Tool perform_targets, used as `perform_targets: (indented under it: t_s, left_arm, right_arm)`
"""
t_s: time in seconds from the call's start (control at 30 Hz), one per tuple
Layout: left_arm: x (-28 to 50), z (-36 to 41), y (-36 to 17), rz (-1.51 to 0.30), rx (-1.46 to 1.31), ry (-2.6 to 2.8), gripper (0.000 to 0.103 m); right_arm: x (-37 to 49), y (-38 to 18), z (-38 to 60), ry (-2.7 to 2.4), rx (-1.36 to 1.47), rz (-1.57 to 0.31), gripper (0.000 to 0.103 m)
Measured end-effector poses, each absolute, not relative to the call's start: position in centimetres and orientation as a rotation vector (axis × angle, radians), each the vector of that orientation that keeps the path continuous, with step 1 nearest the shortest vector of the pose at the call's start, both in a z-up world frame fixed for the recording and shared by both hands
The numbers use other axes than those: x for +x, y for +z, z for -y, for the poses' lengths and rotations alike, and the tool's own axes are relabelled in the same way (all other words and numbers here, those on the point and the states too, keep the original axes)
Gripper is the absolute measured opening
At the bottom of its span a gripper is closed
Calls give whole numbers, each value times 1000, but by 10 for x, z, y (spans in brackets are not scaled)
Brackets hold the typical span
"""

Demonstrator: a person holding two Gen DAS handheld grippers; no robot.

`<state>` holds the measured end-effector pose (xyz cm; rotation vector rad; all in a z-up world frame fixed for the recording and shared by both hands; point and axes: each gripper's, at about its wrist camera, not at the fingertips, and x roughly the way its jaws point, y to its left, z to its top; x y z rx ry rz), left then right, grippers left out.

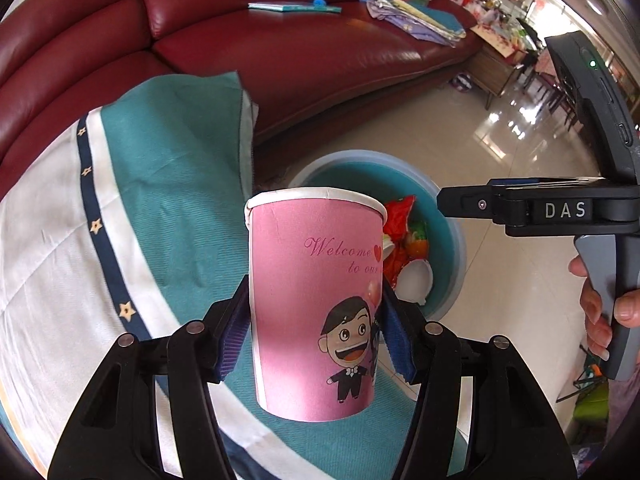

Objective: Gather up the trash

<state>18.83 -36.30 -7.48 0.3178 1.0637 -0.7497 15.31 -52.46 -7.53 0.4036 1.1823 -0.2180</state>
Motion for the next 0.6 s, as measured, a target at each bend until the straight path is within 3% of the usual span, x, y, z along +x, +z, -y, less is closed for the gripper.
perform_targets:
  t_s: [0.27, 0.4, 0.6]
  left_arm:
    - [183, 409, -92, -1091, 331, -822, 67]
    - [180, 416, -89, -1062, 365, -778, 96]
    - [174, 400, -78, -1020, 379, -686, 99]
  right_arm:
    - [137, -69, 552, -293, 412, -1179, 87]
    - [128, -62, 560, -314, 401, -1168, 87]
    - [118, -56, 561, -318, 389, -1161, 90]
